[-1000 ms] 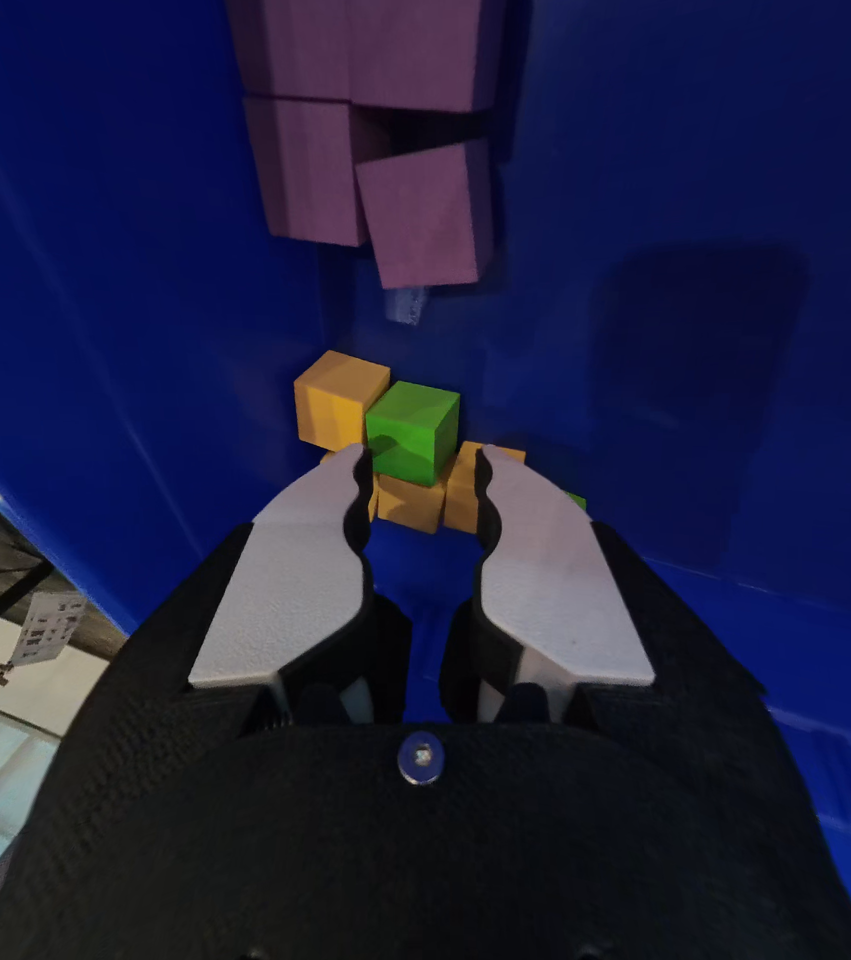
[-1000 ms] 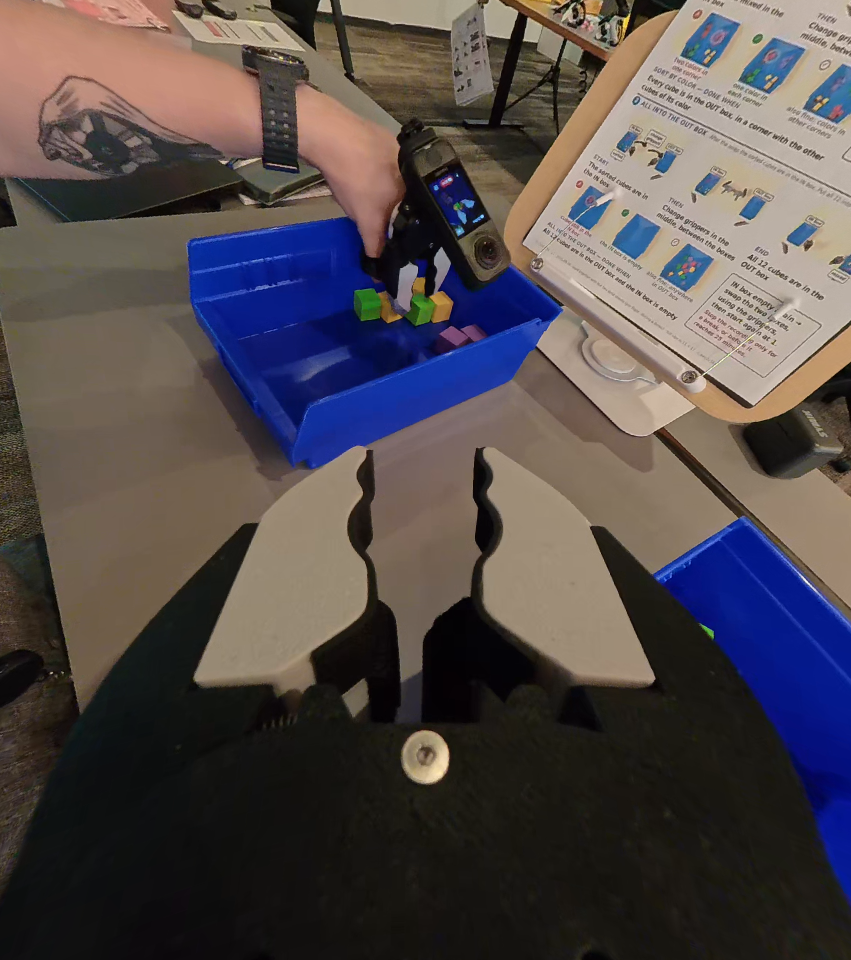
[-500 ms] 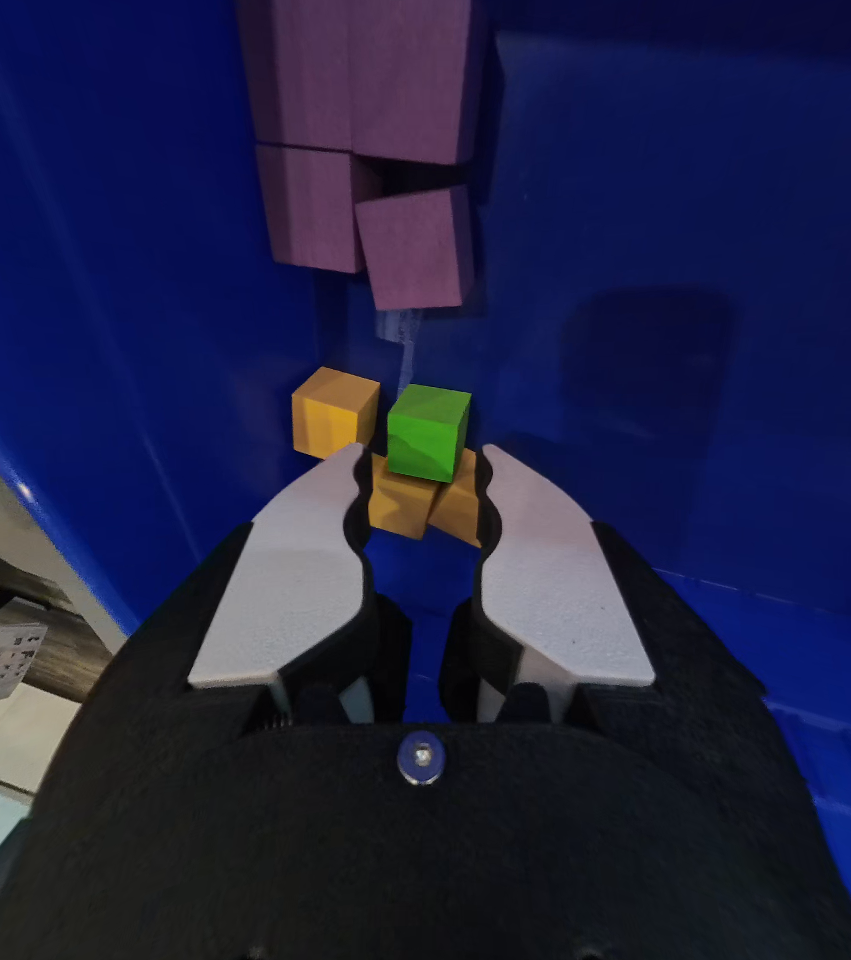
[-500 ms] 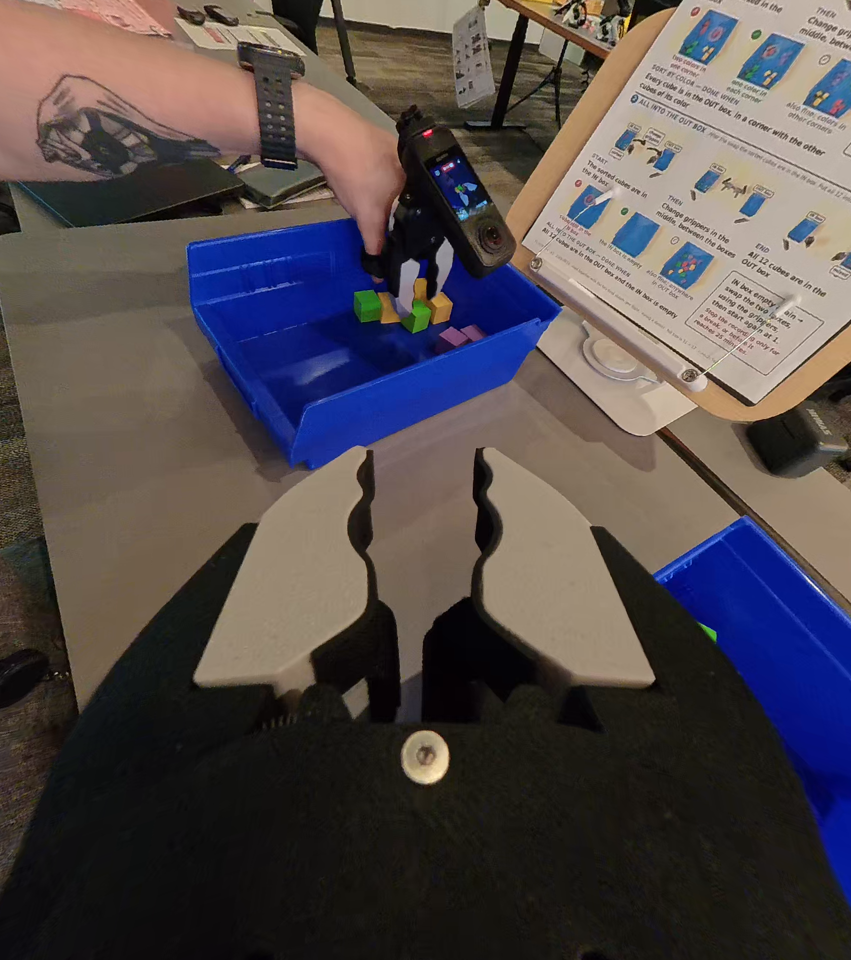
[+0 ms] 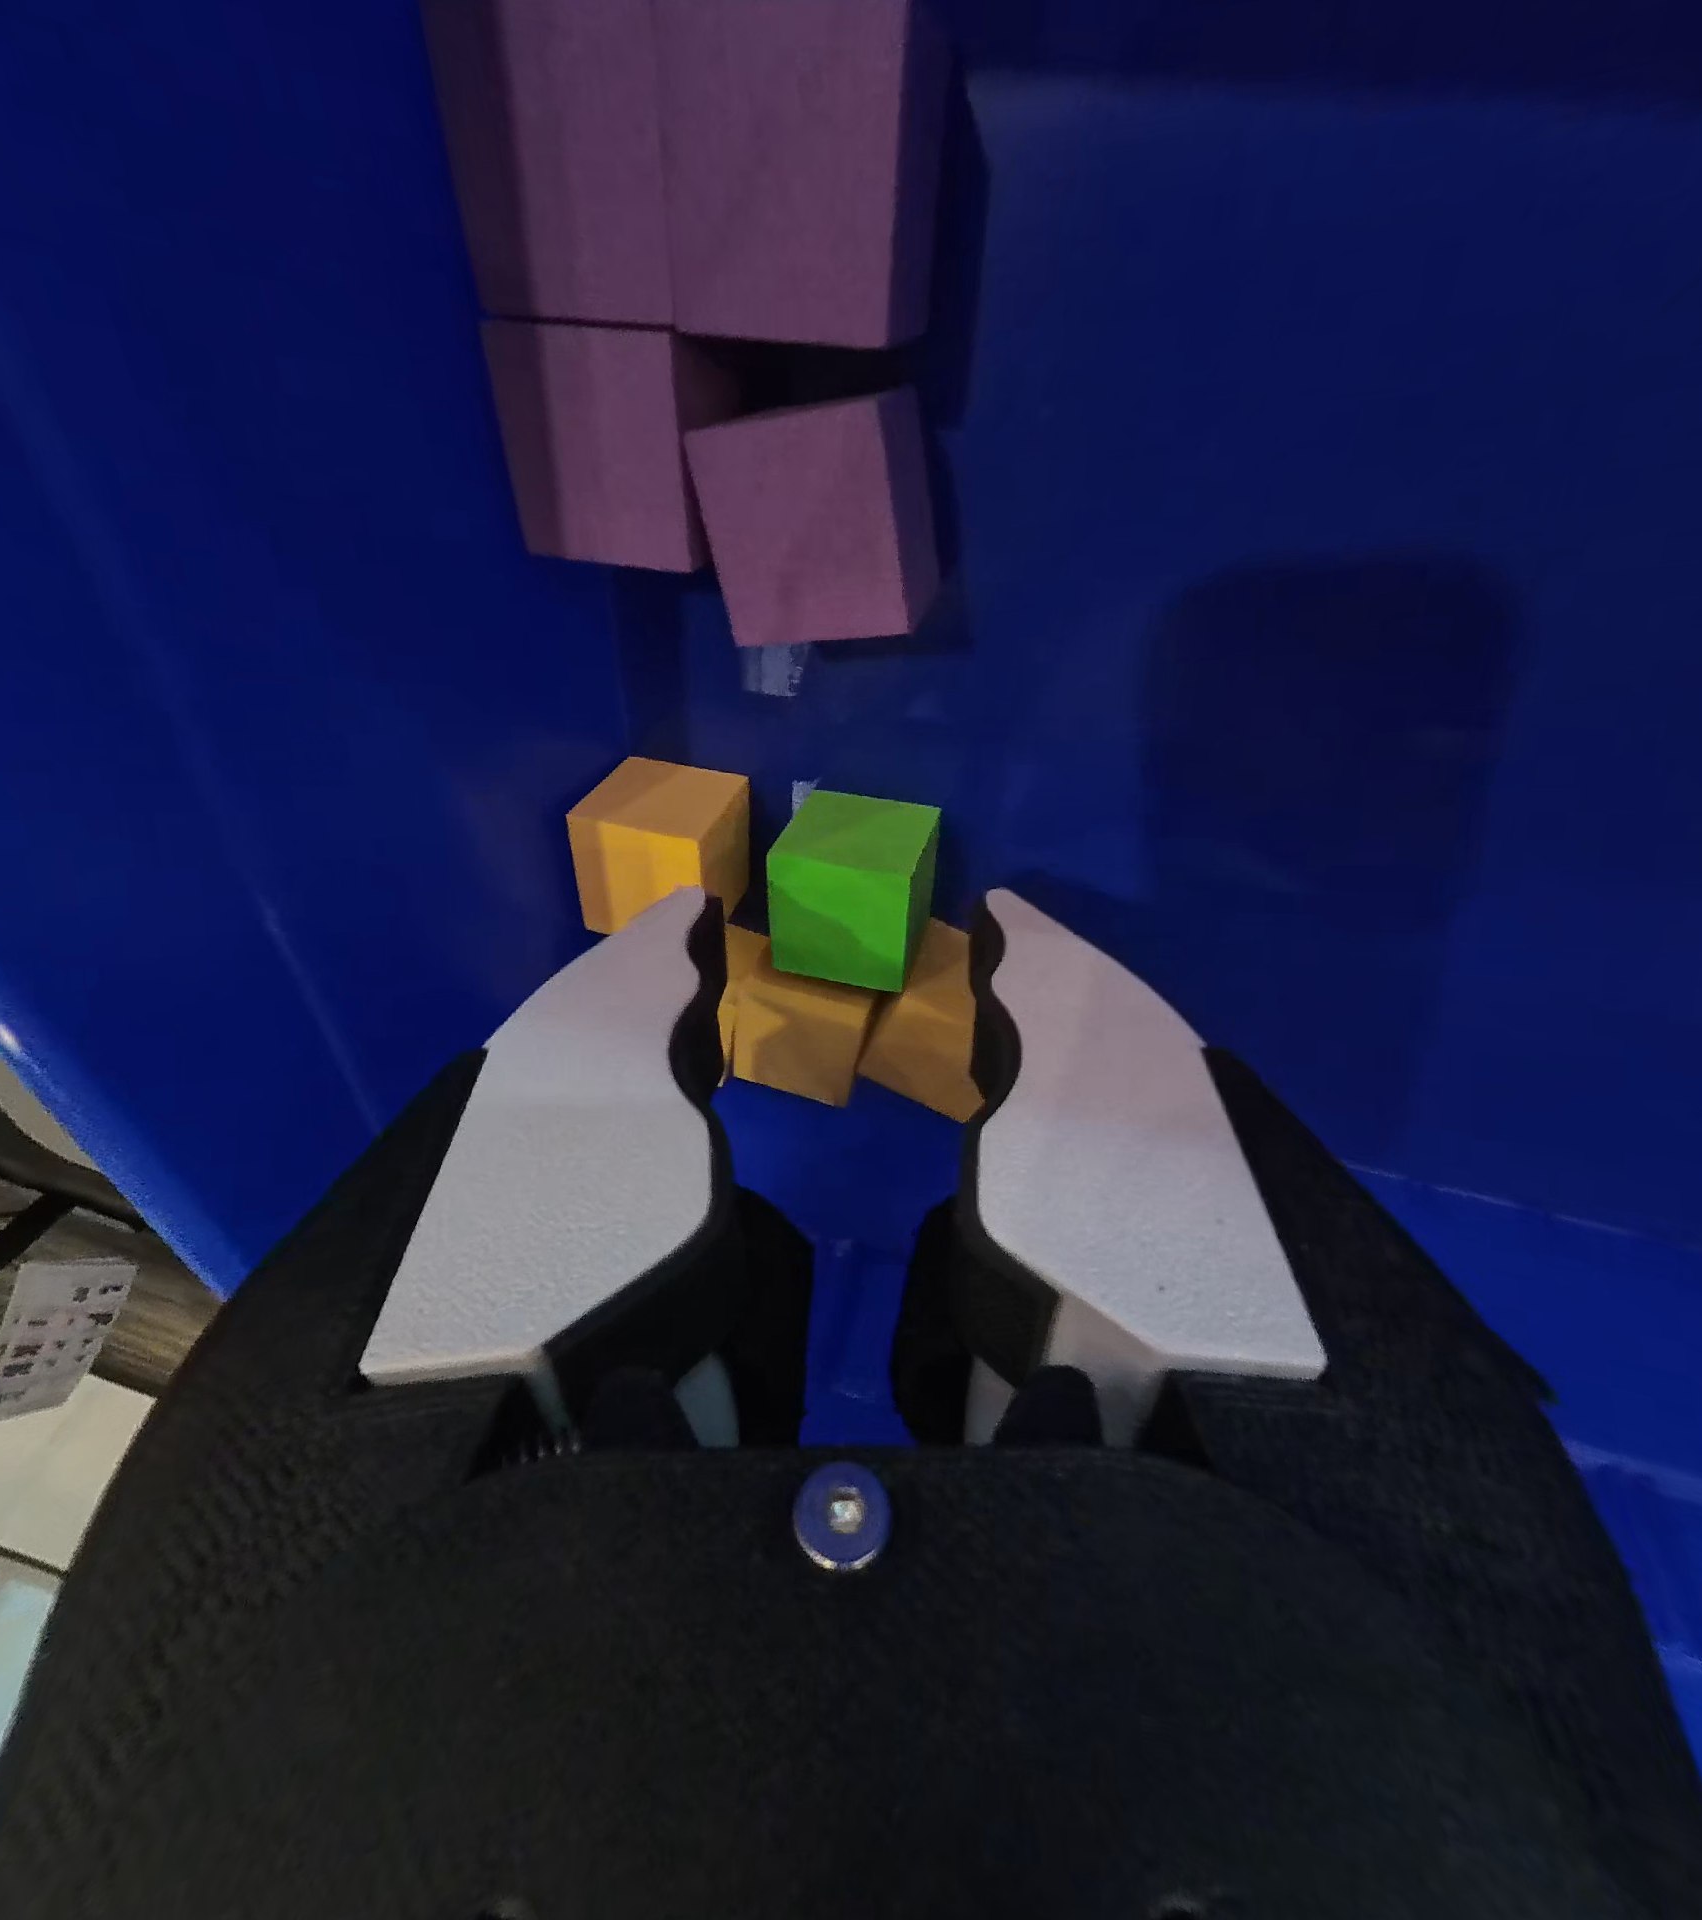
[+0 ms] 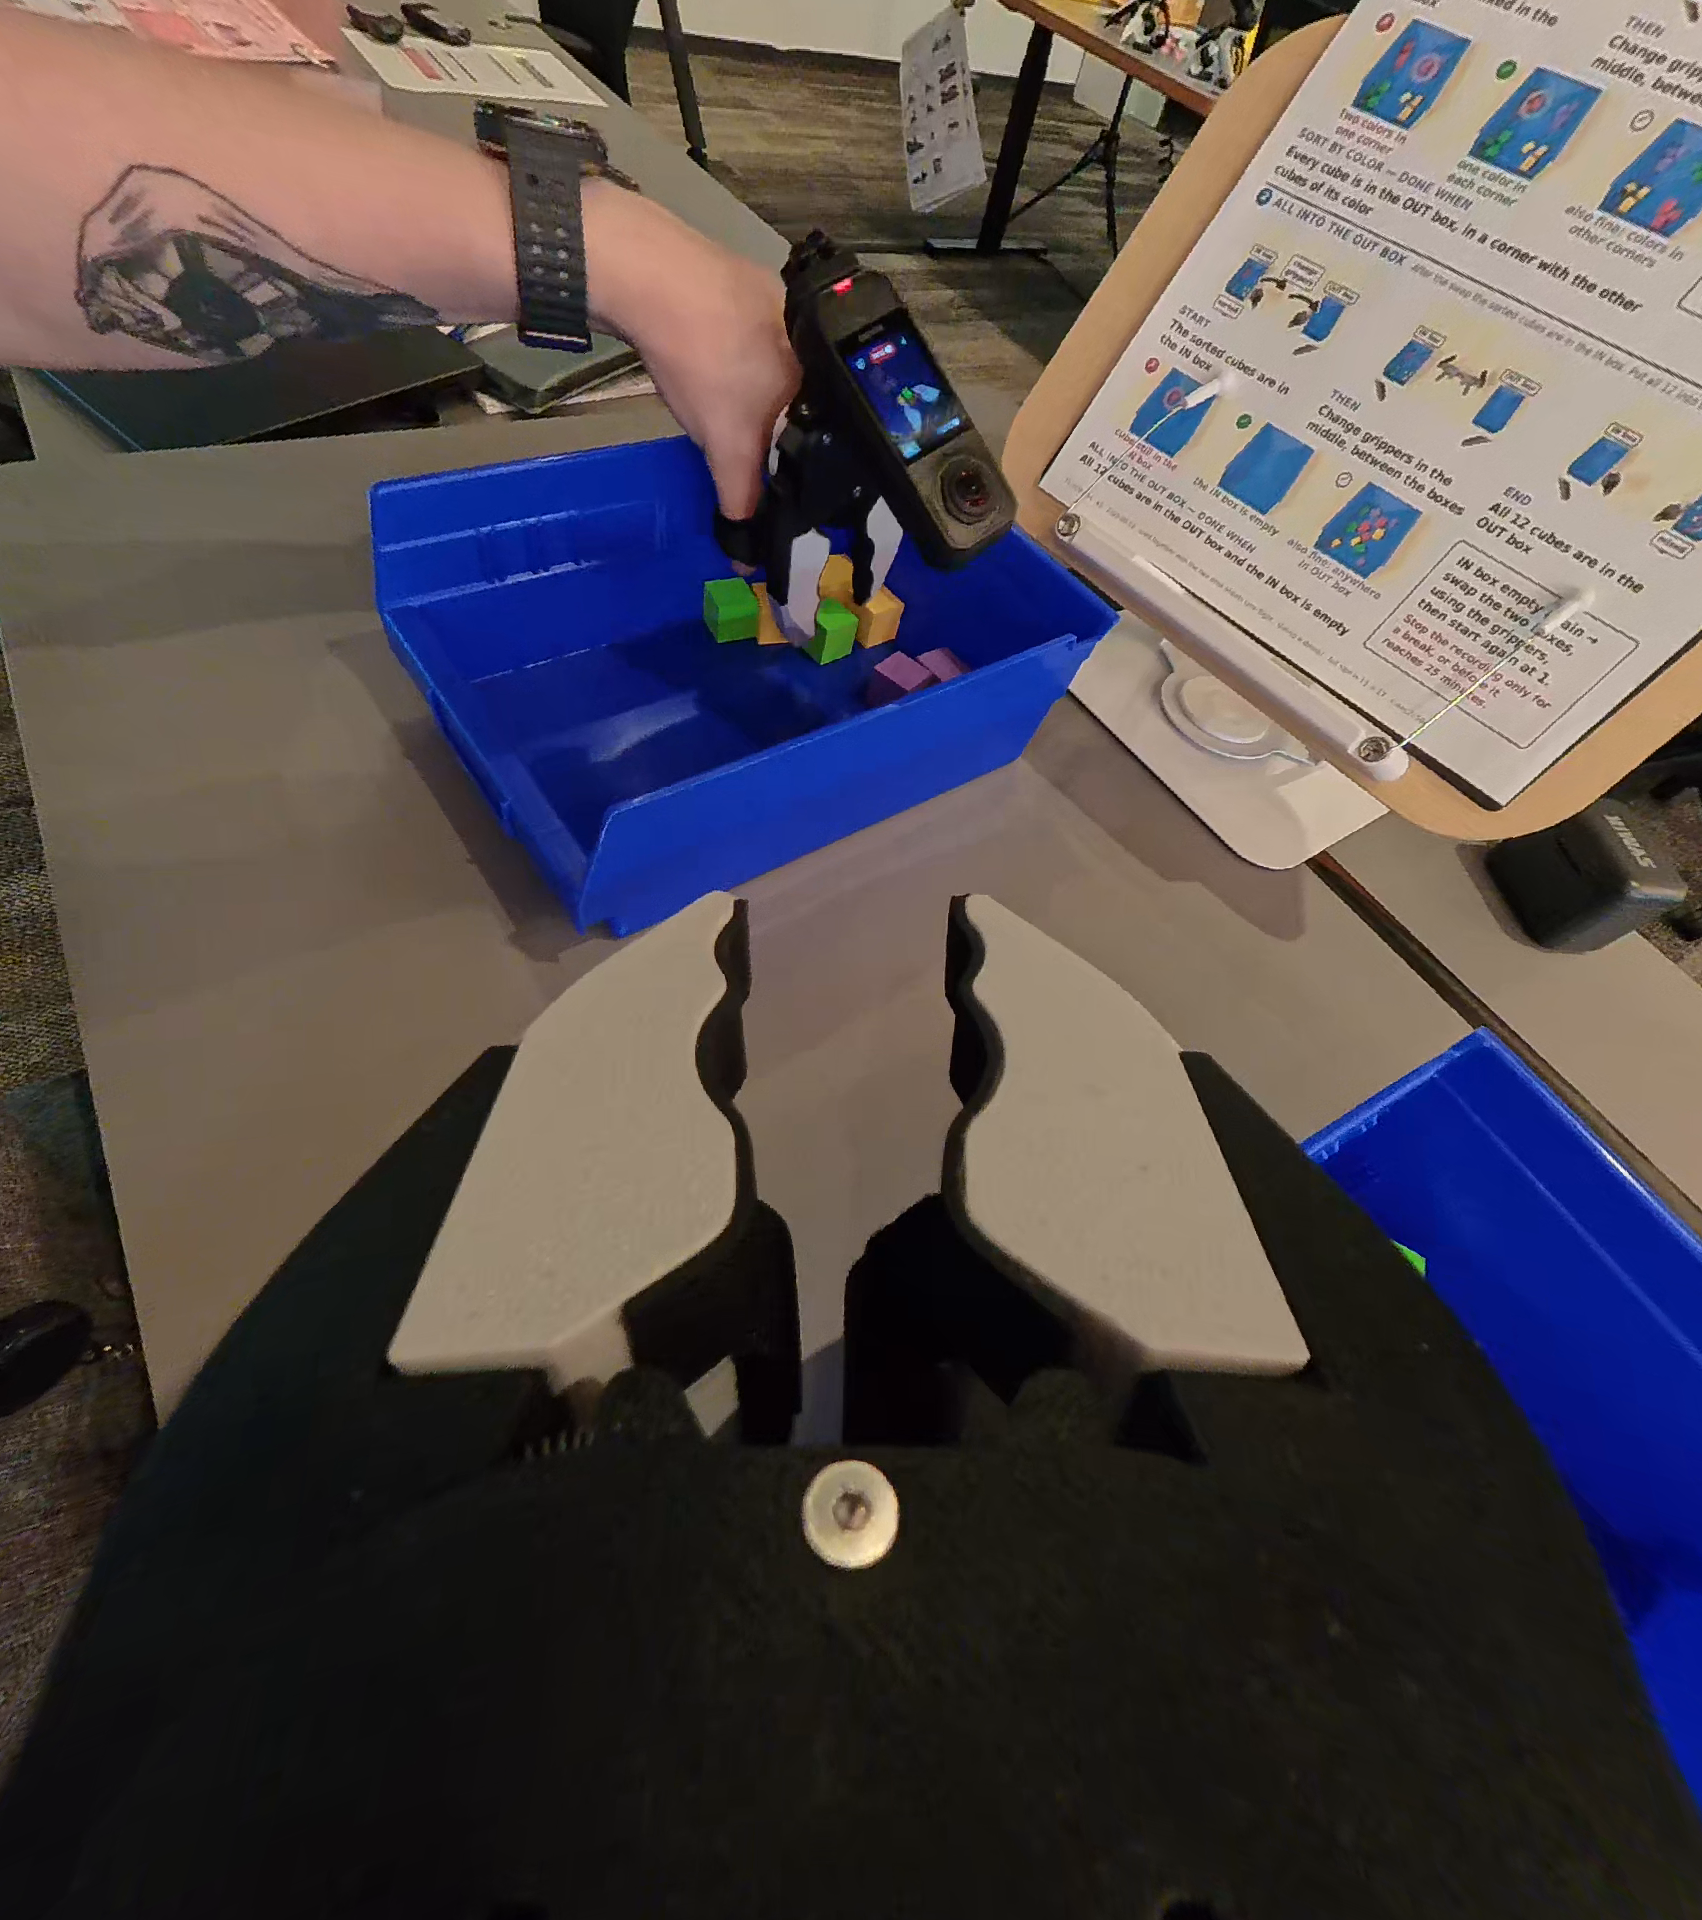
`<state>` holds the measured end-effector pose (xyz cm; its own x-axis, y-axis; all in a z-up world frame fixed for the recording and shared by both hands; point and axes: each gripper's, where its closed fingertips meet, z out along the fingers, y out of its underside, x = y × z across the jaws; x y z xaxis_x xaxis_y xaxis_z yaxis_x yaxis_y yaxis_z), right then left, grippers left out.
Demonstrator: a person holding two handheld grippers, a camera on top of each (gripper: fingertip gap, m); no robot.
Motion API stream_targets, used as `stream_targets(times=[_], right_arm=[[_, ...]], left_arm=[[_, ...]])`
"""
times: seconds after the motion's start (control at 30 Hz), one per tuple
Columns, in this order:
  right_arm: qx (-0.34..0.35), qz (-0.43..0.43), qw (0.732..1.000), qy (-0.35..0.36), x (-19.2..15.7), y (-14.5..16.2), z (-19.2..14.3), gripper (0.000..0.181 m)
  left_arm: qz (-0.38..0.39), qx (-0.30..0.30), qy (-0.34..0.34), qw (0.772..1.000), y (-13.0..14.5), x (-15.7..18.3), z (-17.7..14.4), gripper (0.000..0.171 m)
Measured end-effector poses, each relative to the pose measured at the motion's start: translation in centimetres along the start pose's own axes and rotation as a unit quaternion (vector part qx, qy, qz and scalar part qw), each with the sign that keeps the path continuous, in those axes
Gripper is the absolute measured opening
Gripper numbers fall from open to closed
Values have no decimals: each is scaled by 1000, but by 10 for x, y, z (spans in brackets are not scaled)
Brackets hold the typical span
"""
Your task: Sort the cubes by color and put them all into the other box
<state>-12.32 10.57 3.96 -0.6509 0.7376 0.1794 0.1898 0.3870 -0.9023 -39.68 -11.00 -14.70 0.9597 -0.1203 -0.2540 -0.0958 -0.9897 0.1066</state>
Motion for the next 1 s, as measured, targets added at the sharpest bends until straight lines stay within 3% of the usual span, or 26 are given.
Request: stream_targets(times=[0.2, 0.67, 0.83, 1.0], right_arm=[[3, -1, 1000, 2, 0, -1, -2, 36], [4, -5, 1000, 6, 0, -3, -5, 36], [4, -4, 1000, 4, 1, -2, -6, 35], [-2, -8, 1000, -9, -4, 1, 2, 35]], left_arm=[[-3, 16, 10, 1000, 1, 4, 2, 48], [22, -59, -14, 998, 5, -1, 12, 33], [-2, -19, 12, 1000, -2, 7, 3, 31], [-23, 66, 20, 997, -14, 21, -32, 30]])
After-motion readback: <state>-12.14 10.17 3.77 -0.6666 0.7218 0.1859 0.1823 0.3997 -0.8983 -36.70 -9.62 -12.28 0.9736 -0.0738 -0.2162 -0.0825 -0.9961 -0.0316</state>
